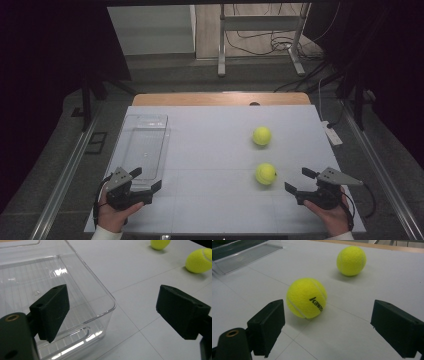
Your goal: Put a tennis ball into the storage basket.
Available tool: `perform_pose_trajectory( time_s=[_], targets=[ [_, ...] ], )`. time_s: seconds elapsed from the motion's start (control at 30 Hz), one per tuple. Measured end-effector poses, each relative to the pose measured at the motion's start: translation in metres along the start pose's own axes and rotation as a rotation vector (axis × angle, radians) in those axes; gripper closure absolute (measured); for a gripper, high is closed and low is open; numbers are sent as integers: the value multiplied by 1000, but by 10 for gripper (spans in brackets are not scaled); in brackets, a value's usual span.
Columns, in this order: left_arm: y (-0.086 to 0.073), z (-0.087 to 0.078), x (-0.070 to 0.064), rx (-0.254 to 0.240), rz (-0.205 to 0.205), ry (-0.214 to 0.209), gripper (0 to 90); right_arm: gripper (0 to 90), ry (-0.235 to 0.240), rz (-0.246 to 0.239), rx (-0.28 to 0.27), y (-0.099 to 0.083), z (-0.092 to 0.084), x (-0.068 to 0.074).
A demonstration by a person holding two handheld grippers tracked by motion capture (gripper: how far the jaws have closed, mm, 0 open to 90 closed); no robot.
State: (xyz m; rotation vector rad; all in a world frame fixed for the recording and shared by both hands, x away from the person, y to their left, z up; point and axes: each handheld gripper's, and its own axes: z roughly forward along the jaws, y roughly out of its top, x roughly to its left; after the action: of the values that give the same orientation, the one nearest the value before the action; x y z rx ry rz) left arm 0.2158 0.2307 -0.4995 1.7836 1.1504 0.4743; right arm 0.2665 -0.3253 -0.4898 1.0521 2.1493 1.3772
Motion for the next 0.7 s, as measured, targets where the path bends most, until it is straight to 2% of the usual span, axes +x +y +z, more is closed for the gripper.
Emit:
perform_pose_trajectory(
  time_s=[0.3, 0.7],
  targets=[
    [-2, 0, 0, 7, 7, -11, 126, 131, -4, 0, 4, 1, 1, 0],
    [-4, 2, -6, 20, 22, -4, 126, 132, 6, -17, 13, -1, 3, 1]
  ],
)
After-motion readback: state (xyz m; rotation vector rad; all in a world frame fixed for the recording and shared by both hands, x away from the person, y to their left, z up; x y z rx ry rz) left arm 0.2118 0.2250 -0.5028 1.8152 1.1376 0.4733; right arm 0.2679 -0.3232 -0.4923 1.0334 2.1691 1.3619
